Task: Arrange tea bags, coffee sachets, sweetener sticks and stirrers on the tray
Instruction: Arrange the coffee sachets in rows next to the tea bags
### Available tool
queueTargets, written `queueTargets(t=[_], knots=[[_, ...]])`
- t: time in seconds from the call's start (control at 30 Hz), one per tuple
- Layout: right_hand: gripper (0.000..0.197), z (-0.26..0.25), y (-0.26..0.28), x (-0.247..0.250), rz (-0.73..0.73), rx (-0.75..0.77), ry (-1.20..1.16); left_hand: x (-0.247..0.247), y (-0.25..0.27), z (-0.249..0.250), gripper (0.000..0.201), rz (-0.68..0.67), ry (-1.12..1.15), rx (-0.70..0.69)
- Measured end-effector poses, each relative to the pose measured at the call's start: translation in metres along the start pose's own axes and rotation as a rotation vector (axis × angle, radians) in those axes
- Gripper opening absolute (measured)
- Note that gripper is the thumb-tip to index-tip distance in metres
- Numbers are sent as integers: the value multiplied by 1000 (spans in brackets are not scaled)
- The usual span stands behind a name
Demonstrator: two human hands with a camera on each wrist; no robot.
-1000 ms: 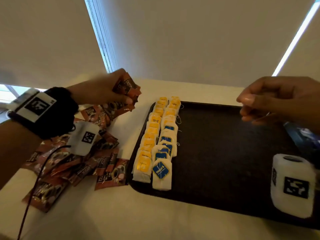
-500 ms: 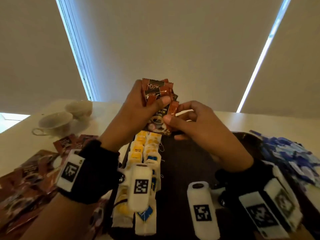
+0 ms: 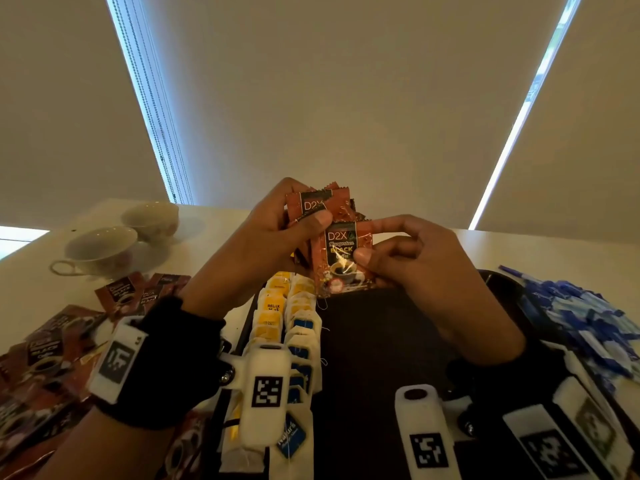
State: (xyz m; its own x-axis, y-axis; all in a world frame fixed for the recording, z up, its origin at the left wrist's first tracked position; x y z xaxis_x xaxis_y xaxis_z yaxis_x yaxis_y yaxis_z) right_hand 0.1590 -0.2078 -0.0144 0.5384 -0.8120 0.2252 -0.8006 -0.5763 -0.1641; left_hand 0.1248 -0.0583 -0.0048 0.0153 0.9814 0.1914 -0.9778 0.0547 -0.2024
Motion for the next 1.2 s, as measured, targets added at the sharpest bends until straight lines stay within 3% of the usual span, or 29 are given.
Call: queueTargets(t=[0.23,0.4,0.63,0.9,1.03,1.2], knots=[[10,-1,3,24,88,13,45,24,3,6,7,146,-1,-66],[16,8,2,46,187,-56,7,57,10,10,11,285,71,-116],[17,32,-37,36,53,-320,279,79,15,12,9,351,80,-132],[10,106,-96,32,0,-699,434,85,18,17,9,349,83,-140],[14,118,-109,27,-35,-756,460,87,18,17,8,341,86,-141],[15,120,-117,12,-73,-712,480,86,17,14,7,334,94,-127]])
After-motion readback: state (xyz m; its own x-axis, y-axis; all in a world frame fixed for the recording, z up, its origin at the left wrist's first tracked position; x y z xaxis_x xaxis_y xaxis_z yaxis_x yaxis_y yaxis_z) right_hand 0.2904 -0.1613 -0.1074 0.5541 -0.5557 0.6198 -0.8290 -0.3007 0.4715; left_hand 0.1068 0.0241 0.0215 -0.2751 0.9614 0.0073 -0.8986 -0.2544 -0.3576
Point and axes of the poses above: each hand's wrist, its own y-axis away from the middle knuckle, its own x-axis out of the back of the hand, z = x × y, the point moved 9 cm from there along -y, towards the middle knuckle, and after that the axes turned 10 degrees about -z, right-handed, at the moved point
